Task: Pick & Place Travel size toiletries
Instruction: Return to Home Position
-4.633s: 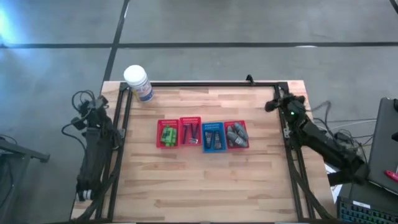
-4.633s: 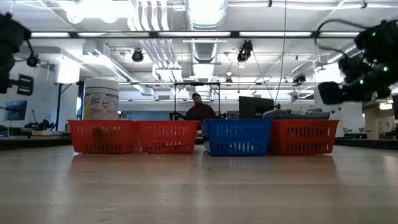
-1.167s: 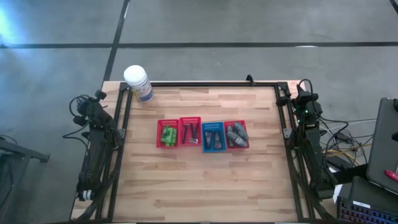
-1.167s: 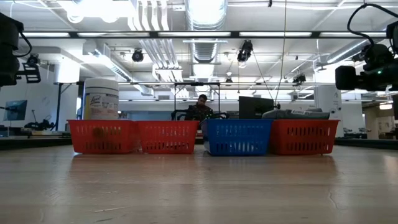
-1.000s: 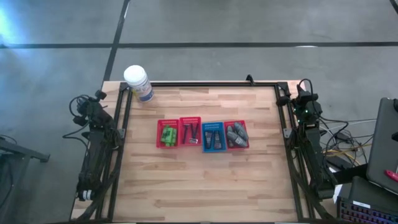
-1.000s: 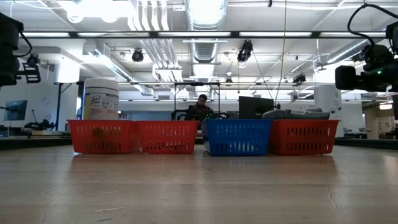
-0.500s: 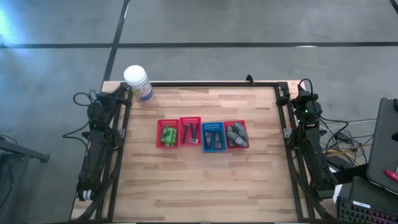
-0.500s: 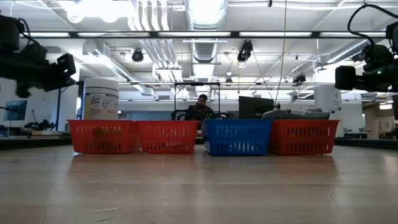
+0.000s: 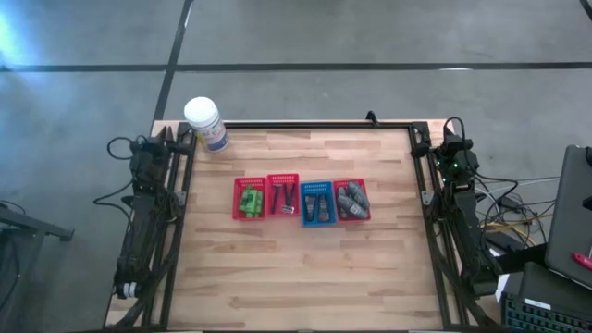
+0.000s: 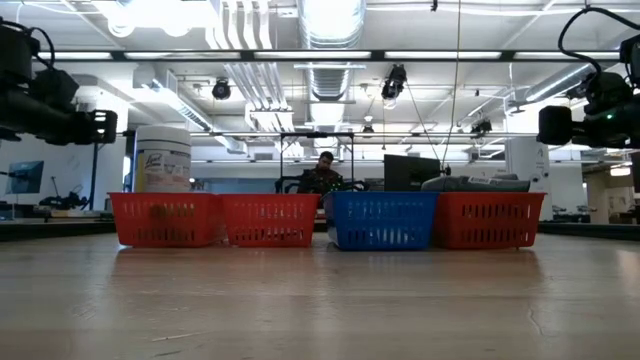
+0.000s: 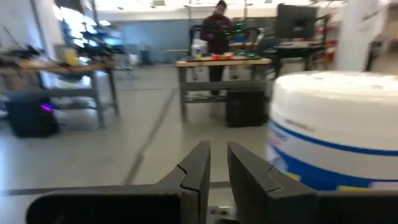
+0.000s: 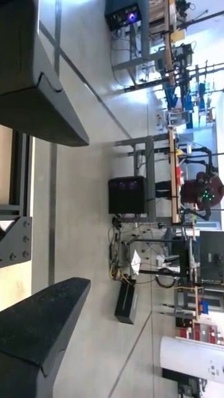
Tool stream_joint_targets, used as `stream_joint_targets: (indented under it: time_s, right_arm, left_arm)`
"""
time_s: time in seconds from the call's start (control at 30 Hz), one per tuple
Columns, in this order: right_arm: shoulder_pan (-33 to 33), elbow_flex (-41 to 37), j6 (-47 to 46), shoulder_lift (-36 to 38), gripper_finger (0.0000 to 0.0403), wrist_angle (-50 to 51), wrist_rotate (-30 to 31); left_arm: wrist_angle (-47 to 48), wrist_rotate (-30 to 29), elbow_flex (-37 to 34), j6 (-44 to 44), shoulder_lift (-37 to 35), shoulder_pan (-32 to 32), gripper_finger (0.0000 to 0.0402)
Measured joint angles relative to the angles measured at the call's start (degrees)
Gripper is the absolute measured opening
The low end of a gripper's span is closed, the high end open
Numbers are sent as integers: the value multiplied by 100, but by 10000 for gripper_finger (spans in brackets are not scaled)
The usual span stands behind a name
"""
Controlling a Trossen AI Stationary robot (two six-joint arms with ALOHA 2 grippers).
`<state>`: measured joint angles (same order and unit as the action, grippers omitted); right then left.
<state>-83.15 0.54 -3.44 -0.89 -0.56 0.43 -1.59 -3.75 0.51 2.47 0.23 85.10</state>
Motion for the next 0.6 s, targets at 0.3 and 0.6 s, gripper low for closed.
stream_joint_targets:
  time_s: [0.3,0.6]
  right_arm:
    - [0,0,0,0,331,-2,2]
    - [2,0,0,0,303,-2,4]
  left_arm:
    - [-6,-115,2,184,11,-2,60]
    - [-41,-118,0,167,11,-2,60]
